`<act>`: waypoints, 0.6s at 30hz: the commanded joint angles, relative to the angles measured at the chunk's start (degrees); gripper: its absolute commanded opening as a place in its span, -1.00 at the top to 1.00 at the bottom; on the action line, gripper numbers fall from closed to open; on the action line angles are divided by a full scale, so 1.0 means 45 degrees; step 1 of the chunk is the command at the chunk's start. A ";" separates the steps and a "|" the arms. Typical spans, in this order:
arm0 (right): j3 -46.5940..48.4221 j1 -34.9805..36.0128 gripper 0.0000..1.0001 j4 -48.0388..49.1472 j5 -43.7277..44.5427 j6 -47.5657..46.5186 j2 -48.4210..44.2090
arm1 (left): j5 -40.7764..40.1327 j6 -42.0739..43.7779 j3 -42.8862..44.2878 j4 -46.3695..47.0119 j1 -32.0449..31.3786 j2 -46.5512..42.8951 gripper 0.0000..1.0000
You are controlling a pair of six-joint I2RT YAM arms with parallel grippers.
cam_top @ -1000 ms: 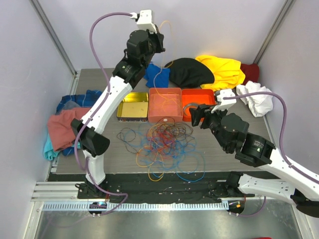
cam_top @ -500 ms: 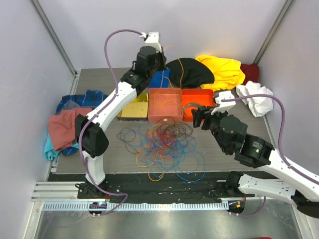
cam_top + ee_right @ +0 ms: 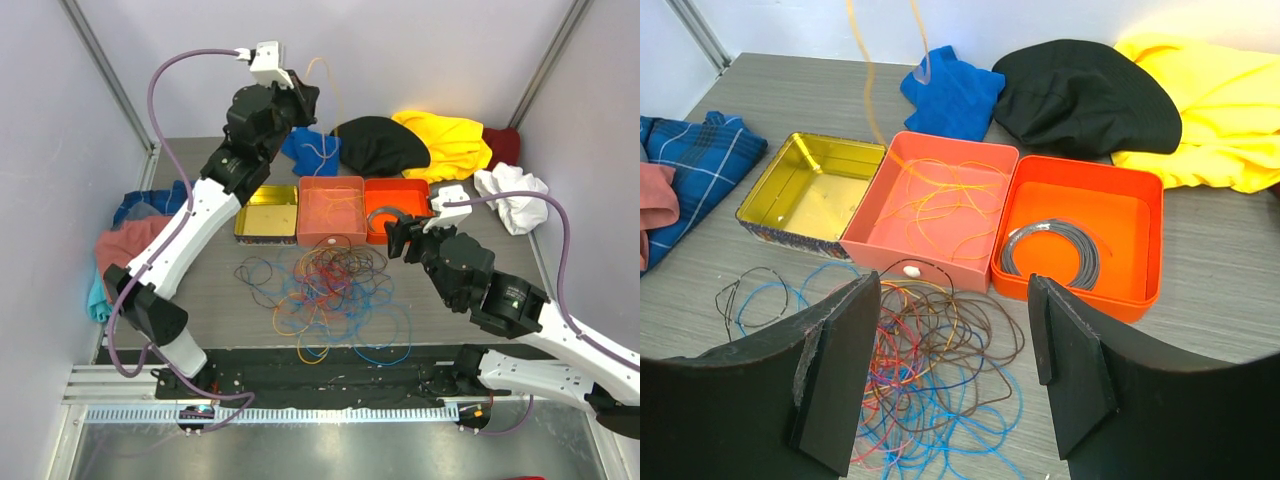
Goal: Untangle the cables
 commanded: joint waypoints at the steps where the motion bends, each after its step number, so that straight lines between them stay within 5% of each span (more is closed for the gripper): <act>1: -0.0047 -0.0045 -0.36 0.0479 0.0122 0.0163 -0.0169 | 0.0185 -0.0329 -0.0828 0.0437 -0.0003 -0.0461 0.99; 18: -0.0359 -0.0045 -0.36 0.0460 0.0199 0.0339 -0.0344 | -0.0049 -0.0486 -0.2491 0.0906 -0.0003 -0.0618 1.00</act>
